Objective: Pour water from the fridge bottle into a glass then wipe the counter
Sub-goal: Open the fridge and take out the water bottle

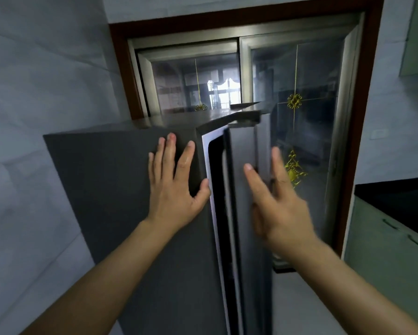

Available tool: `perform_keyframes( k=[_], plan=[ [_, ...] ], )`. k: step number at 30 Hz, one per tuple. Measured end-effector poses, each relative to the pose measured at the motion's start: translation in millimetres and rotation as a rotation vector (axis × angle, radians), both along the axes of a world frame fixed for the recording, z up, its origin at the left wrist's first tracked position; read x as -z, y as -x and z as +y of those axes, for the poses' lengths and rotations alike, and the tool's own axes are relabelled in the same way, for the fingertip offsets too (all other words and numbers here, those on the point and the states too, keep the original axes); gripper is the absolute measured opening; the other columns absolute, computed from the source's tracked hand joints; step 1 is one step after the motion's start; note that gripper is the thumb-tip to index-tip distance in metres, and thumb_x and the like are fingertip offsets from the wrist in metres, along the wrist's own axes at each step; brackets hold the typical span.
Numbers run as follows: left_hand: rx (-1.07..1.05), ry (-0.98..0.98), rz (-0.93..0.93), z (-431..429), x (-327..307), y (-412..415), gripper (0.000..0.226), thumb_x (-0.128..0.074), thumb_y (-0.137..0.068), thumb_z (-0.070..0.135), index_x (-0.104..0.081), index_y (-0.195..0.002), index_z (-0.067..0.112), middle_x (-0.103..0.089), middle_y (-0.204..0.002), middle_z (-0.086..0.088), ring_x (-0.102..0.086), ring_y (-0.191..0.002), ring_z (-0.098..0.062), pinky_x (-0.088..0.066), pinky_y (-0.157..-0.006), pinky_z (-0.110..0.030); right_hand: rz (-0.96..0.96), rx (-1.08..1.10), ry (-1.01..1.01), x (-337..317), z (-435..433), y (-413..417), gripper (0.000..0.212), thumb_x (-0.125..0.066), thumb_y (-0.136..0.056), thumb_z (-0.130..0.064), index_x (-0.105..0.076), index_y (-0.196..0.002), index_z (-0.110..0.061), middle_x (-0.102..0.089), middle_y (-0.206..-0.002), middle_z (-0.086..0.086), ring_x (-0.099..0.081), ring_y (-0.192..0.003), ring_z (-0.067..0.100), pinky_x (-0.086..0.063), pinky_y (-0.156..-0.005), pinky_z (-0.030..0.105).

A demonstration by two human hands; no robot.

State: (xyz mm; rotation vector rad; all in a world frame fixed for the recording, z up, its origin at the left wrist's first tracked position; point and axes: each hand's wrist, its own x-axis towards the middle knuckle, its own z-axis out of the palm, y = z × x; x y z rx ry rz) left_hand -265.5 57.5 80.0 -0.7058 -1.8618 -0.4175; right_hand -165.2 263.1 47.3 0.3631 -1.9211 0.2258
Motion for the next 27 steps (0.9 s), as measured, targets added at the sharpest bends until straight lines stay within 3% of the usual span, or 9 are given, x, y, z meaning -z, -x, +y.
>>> perform_keyframes(
  k=[2,4,5,8,10,14,20,24,27],
  plan=[
    [0.019,-0.021,0.025,3,1,3,0.078,-0.06,-0.084,0.036,-0.026,-0.152,0.016,-0.021,-0.161,-0.024,-0.014,-0.151,-0.042,-0.011,-0.122,-0.062,0.017,0.024,0.026,7,33,-20,0.059,-0.048,-0.094,-0.015,-0.035,-0.15,-0.026,-0.013,-0.163,0.017,-0.055,-0.119,0.053,-0.058,-0.082,0.048],
    [0.024,-0.02,0.058,5,2,6,0.077,-0.059,-0.084,0.036,-0.027,-0.15,0.014,-0.023,-0.16,-0.024,-0.015,-0.151,-0.043,-0.011,-0.121,-0.063,-0.033,0.1,0.156,13,64,-40,0.069,-0.048,-0.093,-0.018,-0.024,-0.153,-0.042,-0.009,-0.167,0.001,-0.044,-0.13,0.046,-0.034,-0.113,0.028],
    [0.023,-0.023,0.077,6,3,9,0.076,-0.059,-0.084,0.036,-0.028,-0.149,0.013,-0.023,-0.159,-0.024,-0.016,-0.15,-0.043,-0.012,-0.12,-0.064,-0.044,0.135,0.262,15,75,-47,0.07,-0.047,-0.092,-0.019,-0.023,-0.153,-0.043,-0.014,-0.166,0.001,-0.038,-0.135,0.042,-0.024,-0.114,0.022],
    [0.027,-0.057,0.13,9,5,16,0.075,-0.058,-0.082,0.038,-0.031,-0.147,0.012,-0.027,-0.157,-0.024,-0.02,-0.148,-0.044,-0.014,-0.119,-0.065,0.048,0.206,0.499,13,97,-62,0.061,-0.037,-0.089,-0.011,-0.036,-0.149,-0.019,-0.036,-0.147,0.031,-0.039,-0.127,0.033,-0.022,-0.105,0.01],
    [0.04,-0.085,0.16,14,7,20,0.075,-0.058,-0.082,0.04,-0.032,-0.146,0.012,-0.03,-0.155,-0.025,-0.021,-0.147,-0.044,-0.013,-0.119,-0.065,0.026,0.232,0.579,11,112,-73,0.063,-0.039,-0.088,-0.008,-0.035,-0.152,-0.01,-0.037,-0.142,0.034,-0.038,-0.125,0.029,-0.017,-0.104,0.001],
    [0.057,-0.129,0.195,15,9,23,0.073,-0.058,-0.081,0.04,-0.036,-0.145,0.012,-0.035,-0.154,-0.027,-0.024,-0.146,-0.044,-0.013,-0.118,-0.063,-0.074,0.383,0.657,19,131,-84,0.067,-0.046,-0.093,-0.03,-0.028,-0.155,-0.013,-0.025,-0.156,0.028,-0.025,-0.145,0.037,-0.019,-0.118,0.035],
    [0.073,-0.128,0.2,12,9,26,0.075,-0.06,-0.08,0.04,-0.037,-0.145,0.012,-0.034,-0.154,-0.026,-0.023,-0.147,-0.043,-0.011,-0.119,-0.061,-0.025,0.443,0.059,12,112,-61,0.044,-0.062,-0.087,-0.02,-0.059,-0.123,0.004,-0.047,-0.136,0.031,-0.039,-0.133,0.048,-0.037,-0.111,0.056],
    [0.052,-0.109,0.186,9,8,24,0.075,-0.06,-0.08,0.041,-0.037,-0.145,0.012,-0.034,-0.154,-0.027,-0.022,-0.147,-0.042,-0.013,-0.119,-0.061,-0.412,0.526,-0.006,-28,87,0,0.042,-0.058,-0.093,-0.027,-0.05,-0.127,-0.004,-0.055,-0.119,0.021,-0.055,-0.106,0.044,-0.049,-0.079,0.046],
    [0.03,-0.09,0.186,8,7,22,0.075,-0.06,-0.081,0.042,-0.036,-0.145,0.012,-0.034,-0.154,-0.026,-0.023,-0.147,-0.043,-0.016,-0.119,-0.062,-0.697,0.689,0.011,-41,85,52,0.048,-0.056,-0.095,-0.025,-0.041,-0.137,-0.006,-0.052,-0.129,0.019,-0.056,-0.114,0.042,-0.049,-0.081,0.043]
  ],
)
